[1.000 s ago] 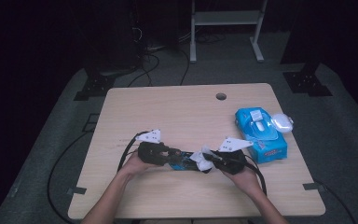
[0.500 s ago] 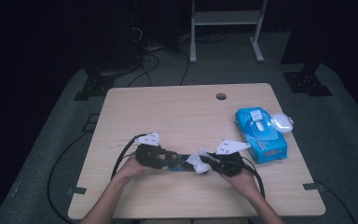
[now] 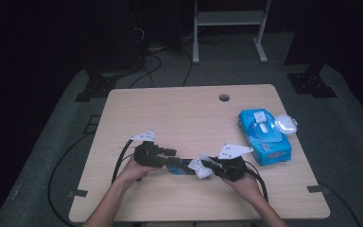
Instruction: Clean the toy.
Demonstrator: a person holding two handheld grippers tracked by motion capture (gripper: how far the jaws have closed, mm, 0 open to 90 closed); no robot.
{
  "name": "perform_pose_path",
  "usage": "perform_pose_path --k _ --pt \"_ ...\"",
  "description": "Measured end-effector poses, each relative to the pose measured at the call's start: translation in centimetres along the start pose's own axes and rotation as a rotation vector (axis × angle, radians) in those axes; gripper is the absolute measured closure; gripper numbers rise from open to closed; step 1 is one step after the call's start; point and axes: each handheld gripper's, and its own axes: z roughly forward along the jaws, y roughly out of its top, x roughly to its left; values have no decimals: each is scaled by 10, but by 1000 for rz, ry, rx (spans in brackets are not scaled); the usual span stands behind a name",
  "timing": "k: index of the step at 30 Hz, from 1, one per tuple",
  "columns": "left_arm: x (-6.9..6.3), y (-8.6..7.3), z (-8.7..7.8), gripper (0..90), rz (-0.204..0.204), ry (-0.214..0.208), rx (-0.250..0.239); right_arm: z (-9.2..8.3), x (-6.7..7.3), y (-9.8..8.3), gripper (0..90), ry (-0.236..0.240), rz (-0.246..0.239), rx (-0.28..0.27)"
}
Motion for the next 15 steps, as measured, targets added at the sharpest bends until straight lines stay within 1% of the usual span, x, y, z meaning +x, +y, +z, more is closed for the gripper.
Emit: perform_pose_path --k 1,5,8,10,15 --pt "1 0 0 478 -24 1 0 0 0 0 811 2 0 -1" --pt "2 -1 2 468 -51 6 4 -1 -1 -1 811 9 -1 -4" --pt "1 -1 2 461 -49 10 6 -1 0 -1 811 12 0 -3" --pt "-1 -2 3 453 -41 13 7 -2 0 -2 811 13 2 -5" --pt "-7 -7 2 439 -26 26 -11 -5 4 -4 811 12 -11 -8"
